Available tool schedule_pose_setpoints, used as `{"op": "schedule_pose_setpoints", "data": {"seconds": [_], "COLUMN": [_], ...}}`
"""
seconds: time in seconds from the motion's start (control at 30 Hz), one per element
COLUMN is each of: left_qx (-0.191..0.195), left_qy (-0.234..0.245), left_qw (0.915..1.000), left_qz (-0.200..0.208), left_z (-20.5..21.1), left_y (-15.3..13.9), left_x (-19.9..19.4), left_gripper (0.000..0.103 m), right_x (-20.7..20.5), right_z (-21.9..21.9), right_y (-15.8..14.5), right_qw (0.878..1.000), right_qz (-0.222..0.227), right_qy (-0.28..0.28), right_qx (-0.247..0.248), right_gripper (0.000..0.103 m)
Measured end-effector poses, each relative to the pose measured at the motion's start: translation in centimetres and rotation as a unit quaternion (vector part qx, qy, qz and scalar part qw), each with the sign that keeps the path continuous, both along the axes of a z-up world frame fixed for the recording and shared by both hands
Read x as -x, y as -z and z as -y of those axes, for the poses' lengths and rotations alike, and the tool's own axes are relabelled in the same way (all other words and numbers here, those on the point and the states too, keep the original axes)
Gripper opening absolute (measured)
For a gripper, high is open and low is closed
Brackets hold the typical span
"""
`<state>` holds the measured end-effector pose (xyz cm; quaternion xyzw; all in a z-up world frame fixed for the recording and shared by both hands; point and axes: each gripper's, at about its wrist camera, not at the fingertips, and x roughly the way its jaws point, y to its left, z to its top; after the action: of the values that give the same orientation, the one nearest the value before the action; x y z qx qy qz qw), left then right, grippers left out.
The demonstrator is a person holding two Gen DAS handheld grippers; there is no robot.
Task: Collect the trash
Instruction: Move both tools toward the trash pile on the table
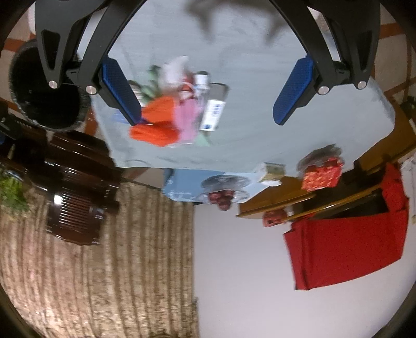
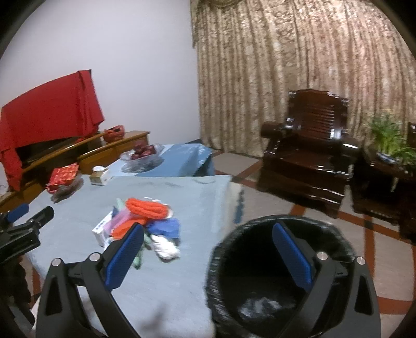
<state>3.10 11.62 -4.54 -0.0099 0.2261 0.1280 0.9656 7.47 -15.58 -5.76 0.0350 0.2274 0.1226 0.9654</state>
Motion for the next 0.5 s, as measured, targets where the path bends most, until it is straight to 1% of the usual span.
{"op": "schedule_pose_setpoints", "data": {"seconds": [0.13, 0.33, 0.5], "left_qx": [0.017, 0.019, 0.025], "left_qy": [-0.024, -0.031, -0.029], "left_qw": [0.9994, 0.9985, 0.9976], "left_qz": [-0.018, -0.041, -0.058], "left_z": [-3.1, -5.2, -6.2], "left_y": [1.7, 4.1, 6.5], "left_x": [-1.1, -3.0, -4.3], "left_gripper": [0.098, 0.098, 0.098], "right_x": [-2.1, -5.3, -7.8], "right_z": [-3.3, -7.1, -9.4], "right_y": [1.4, 4.3, 7.7], "right_qw": [1.000, 0.998, 0.995], "right_qz": [-0.012, -0.040, -0.075], "right_qy": [-0.025, -0.045, -0.057], "right_qx": [0.001, 0.016, 0.036], "right_gripper": [0.096, 0.084, 0.075]}}
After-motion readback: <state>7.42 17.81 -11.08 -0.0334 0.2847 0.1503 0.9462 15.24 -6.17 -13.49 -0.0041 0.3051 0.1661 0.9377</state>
